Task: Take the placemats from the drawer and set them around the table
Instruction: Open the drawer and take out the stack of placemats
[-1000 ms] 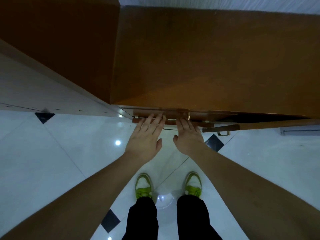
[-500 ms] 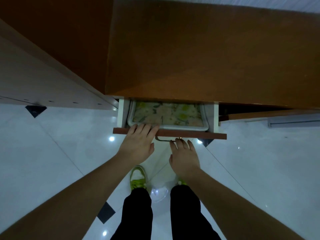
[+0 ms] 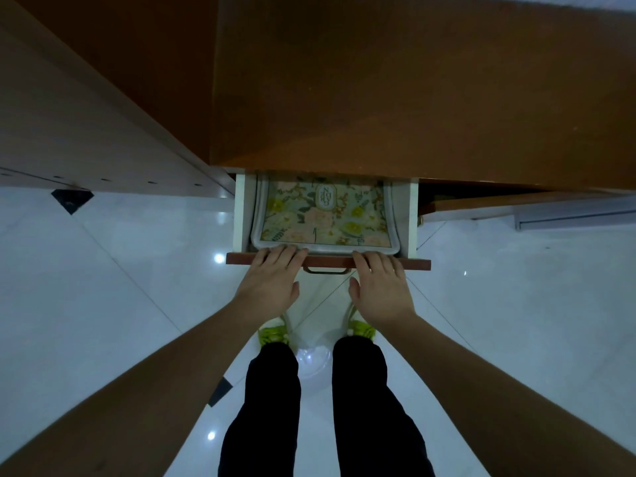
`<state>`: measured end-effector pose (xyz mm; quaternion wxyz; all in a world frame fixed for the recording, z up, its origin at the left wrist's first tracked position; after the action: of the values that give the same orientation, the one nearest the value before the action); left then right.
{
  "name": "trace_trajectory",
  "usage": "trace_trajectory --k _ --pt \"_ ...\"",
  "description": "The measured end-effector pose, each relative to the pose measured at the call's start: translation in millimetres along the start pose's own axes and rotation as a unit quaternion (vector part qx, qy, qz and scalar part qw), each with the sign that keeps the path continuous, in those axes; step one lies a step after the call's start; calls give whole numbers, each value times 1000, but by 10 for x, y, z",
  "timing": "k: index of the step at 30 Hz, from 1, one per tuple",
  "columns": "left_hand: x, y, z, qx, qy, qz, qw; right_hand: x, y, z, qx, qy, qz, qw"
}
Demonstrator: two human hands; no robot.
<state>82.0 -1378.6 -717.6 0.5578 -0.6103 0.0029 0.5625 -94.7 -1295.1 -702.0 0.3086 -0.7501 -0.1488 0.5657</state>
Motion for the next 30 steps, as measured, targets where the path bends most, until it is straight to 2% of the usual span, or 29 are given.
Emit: trace_trajectory --k 4,14,19,21,25,27,30 --pt "11 -52 9 1 -29 -2 1000 52 -1 3 6 5 -21 1000" --pt "-52 -48 20 -7 -85 -73 994 85 -97 -7 10 4 -12 1000" --pt "54 -132 65 4 -96 -59 994 171 -163 5 3 4 -70 998" --pt "103 -162 104 0 -87 -74 993 177 -220 4 -2 7 -76 997" --pt "220 -228 76 30 -57 -135 989 298 -324 -47 -23 -24 -144 989" --pt "278 -270 41 43 -91 -157 983 357 -387 -63 -36 -19 -148 988" --pt "299 -316 64 39 -104 -136 984 411 -455 -57 -30 14 -129 991"
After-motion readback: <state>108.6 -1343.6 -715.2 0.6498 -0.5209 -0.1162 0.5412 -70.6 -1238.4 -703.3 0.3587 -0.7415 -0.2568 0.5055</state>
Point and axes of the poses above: each hand's wrist, its own y-axis towards the middle knuckle, its own x-axis out of the palm, z = x × y, the point moved 5 cm from there along y, towards the middle knuckle, and after that the axes turned 15 degrees about -z, right-handed, at the moved point
